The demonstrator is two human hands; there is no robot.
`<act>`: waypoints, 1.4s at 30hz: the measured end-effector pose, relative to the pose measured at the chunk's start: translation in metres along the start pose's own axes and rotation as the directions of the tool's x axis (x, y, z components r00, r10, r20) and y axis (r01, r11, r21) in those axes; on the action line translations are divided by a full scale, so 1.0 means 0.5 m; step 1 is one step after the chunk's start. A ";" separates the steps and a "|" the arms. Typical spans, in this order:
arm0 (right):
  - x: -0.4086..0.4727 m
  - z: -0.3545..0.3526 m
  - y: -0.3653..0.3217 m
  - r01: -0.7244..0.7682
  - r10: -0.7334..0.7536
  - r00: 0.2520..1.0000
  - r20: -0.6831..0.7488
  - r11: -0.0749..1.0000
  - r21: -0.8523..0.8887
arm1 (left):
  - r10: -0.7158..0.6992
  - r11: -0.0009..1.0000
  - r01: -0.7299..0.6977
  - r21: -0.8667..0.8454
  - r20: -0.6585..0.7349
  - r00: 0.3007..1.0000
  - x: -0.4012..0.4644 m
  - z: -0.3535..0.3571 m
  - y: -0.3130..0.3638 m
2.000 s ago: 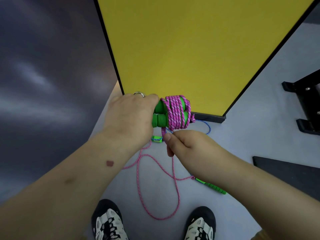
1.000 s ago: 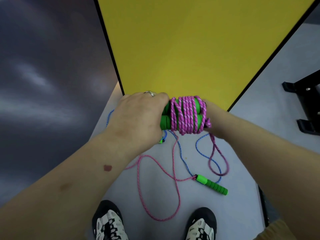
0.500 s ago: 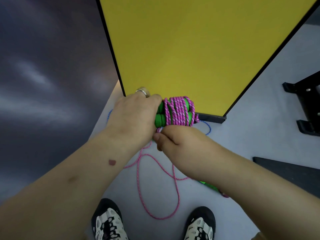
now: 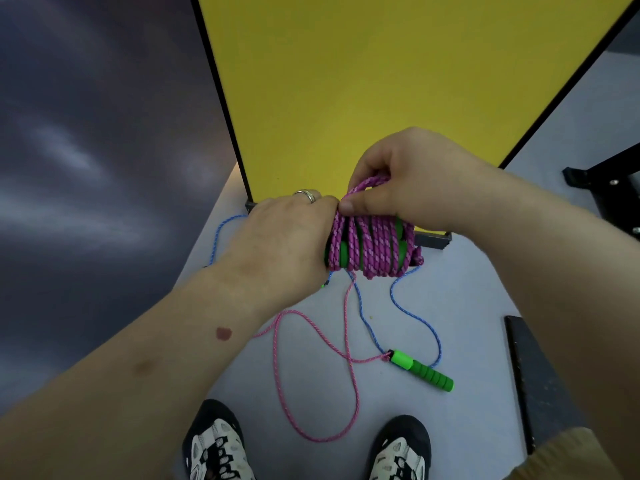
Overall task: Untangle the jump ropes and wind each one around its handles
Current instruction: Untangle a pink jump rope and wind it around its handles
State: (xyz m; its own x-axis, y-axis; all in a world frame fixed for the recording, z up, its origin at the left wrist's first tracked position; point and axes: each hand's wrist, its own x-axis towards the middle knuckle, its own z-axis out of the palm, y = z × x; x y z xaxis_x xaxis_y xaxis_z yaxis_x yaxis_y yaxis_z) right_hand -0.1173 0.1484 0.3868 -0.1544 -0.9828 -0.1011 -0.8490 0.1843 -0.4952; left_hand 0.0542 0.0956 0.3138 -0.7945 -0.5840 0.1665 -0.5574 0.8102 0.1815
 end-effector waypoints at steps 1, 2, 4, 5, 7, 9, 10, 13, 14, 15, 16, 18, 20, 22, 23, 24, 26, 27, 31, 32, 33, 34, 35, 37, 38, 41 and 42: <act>0.007 0.000 0.007 -0.011 0.011 1.000 -0.001 0.999 0.032 | -0.016 1.000 0.016 -0.007 0.004 1.000 0.000 -0.003 0.001; 0.013 0.001 0.014 -0.028 0.028 1.000 -0.003 0.998 0.058 | -0.025 1.000 0.025 -0.017 0.015 1.000 -0.001 -0.008 0.002; 0.021 0.007 0.027 -0.040 0.040 0.999 0.001 0.996 0.086 | -0.026 0.999 0.028 -0.043 0.061 0.998 -0.005 -0.016 0.005; 0.025 0.011 0.036 -0.039 0.038 0.999 0.003 0.995 0.094 | -0.022 0.998 0.028 -0.057 0.092 0.995 -0.008 -0.018 0.006; 0.032 0.017 0.052 -0.050 0.049 0.999 0.011 0.989 0.140 | -0.024 0.993 0.041 -0.109 0.153 0.988 -0.010 -0.023 0.006; 0.026 0.024 0.060 -0.070 0.062 0.997 0.044 0.975 0.209 | -0.030 0.982 0.064 -0.180 0.187 0.982 -0.011 -0.028 0.003; 0.020 0.026 0.062 -0.091 0.071 0.994 0.079 0.952 0.291 | -0.032 0.970 0.077 -0.230 0.191 0.981 -0.010 -0.032 0.001; -0.002 0.040 0.085 -0.267 0.186 0.963 0.194 0.741 0.617 | -0.036 0.861 0.123 -0.494 0.182 0.983 -0.011 -0.050 0.004; -0.009 0.045 0.090 -0.314 0.237 0.949 0.207 0.713 0.627 | -0.053 0.799 0.143 -0.584 0.170 0.984 -0.010 -0.056 0.006; -0.013 0.053 0.093 -0.319 0.239 0.947 0.214 0.754 0.574 | -0.074 0.744 0.158 -0.649 0.155 0.985 -0.009 -0.059 0.007; -0.019 0.061 0.084 -0.291 0.206 0.954 0.219 0.814 0.503 | -0.099 0.714 0.166 -0.680 0.137 0.986 -0.007 -0.060 0.008; -0.025 0.082 0.057 -0.242 0.164 0.967 0.196 0.831 0.500 | -0.152 0.707 0.167 -0.687 0.083 0.985 0.000 -0.056 0.008; -0.028 0.106 0.037 -0.214 0.170 0.977 0.130 0.819 0.532 | -0.241 0.659 0.211 -0.722 0.063 0.969 0.007 -0.050 0.010; -0.033 0.127 0.022 -0.177 0.158 0.984 0.081 0.865 0.470 | -0.349 0.618 0.281 -0.734 0.064 0.935 0.011 -0.044 0.014; -0.038 0.134 0.015 -0.139 0.125 0.990 0.062 0.899 0.415 | -0.405 0.625 0.318 -0.713 0.052 0.913 0.012 -0.040 0.015; -0.042 0.139 0.005 -0.090 0.076 0.996 0.054 0.930 0.357 | -0.455 0.638 0.357 -0.683 0.039 0.889 0.013 -0.035 0.012; -0.050 0.147 -0.015 -0.025 0.010 0.998 0.060 0.963 0.269 | -0.526 0.658 0.418 -0.626 0.015 0.850 0.014 -0.026 0.007; -0.054 0.151 -0.021 -0.013 -0.001 0.998 0.055 0.969 0.249 | -0.544 0.661 0.431 -0.614 0.004 0.839 0.014 -0.022 0.005; -0.065 0.162 -0.027 0.071 -0.060 0.994 -0.091 0.991 0.117 | -0.587 0.612 0.490 -0.621 0.059 0.807 0.018 -0.014 -0.003; -0.068 0.165 -0.026 0.092 -0.086 0.987 -0.136 0.995 0.044 | -0.607 0.546 0.524 -0.654 0.123 0.785 0.021 -0.013 -0.008; -0.071 0.168 -0.026 0.107 -0.110 0.978 -0.178 0.994 -0.022 | -0.607 0.449 0.539 -0.713 0.199 0.769 0.026 -0.012 -0.014; -0.074 0.173 -0.025 0.125 -0.140 0.965 -0.223 0.989 -0.082 | -0.582 0.336 0.536 -0.775 0.277 0.765 0.030 -0.012 -0.019; -0.077 0.176 -0.025 0.140 -0.171 0.949 -0.263 0.981 -0.131 | -0.546 0.242 0.525 -0.816 0.333 0.769 0.034 -0.010 -0.022; -0.084 0.181 -0.022 0.133 -0.169 0.938 -0.304 0.982 -0.136 | -0.514 0.163 0.486 -0.859 0.347 0.785 0.036 -0.006 -0.026; -0.086 0.183 -0.019 0.110 -0.125 0.945 -0.303 0.992 -0.068 | -0.520 0.152 0.460 -0.875 0.325 0.790 0.036 -0.006 -0.026; -0.089 0.184 -0.022 -0.060 0.139 0.980 -0.141 0.888 0.456 | -0.554 0.183 0.365 -0.913 0.211 0.805 0.037 -0.007 -0.026; -0.090 0.183 -0.027 -0.136 0.210 0.977 -0.038 0.749 0.649 | -0.568 0.181 0.339 -0.923 0.183 0.802 0.036 -0.007 -0.024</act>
State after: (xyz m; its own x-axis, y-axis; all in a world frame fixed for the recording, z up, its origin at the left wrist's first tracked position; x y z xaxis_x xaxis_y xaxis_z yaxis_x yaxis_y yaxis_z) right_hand -0.0527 0.1909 0.3192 -0.3481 -0.9219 -0.1700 -0.2872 0.2774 -0.9168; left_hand 0.0474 0.0750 0.3180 -0.3647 -0.9194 -0.1472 -0.1478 -0.0990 0.9841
